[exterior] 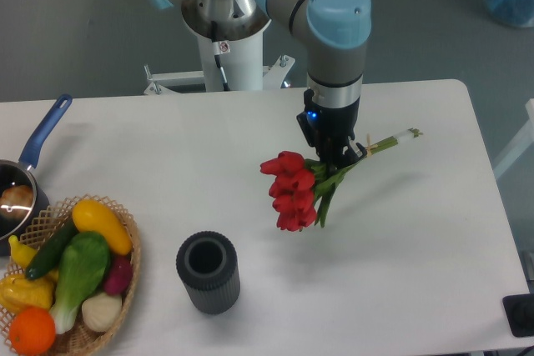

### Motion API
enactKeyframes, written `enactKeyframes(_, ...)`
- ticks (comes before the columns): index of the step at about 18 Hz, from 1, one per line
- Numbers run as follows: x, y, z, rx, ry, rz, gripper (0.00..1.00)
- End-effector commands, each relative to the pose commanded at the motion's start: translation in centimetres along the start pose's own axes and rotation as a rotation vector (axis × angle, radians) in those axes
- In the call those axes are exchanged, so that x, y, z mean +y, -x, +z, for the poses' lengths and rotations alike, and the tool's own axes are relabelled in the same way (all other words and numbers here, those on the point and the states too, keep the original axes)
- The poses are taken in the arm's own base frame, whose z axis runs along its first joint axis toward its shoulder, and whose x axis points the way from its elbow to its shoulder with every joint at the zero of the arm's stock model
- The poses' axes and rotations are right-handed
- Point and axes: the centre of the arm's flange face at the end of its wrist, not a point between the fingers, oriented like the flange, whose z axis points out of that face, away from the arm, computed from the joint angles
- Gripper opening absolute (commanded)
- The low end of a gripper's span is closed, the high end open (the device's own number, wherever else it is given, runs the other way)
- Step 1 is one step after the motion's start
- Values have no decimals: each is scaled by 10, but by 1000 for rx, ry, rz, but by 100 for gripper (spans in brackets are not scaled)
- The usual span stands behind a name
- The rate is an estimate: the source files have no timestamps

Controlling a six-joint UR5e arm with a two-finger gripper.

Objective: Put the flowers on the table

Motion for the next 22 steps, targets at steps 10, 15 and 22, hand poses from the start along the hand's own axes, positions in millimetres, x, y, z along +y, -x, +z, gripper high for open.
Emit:
enactKeyframes(10,-29,-7,24,38,-1,-47,100)
enactKeyframes(15,-26,0,18,-4,-21,-52,100)
enactKeyframes(22,-26,1,6,-32,-38,-50,100)
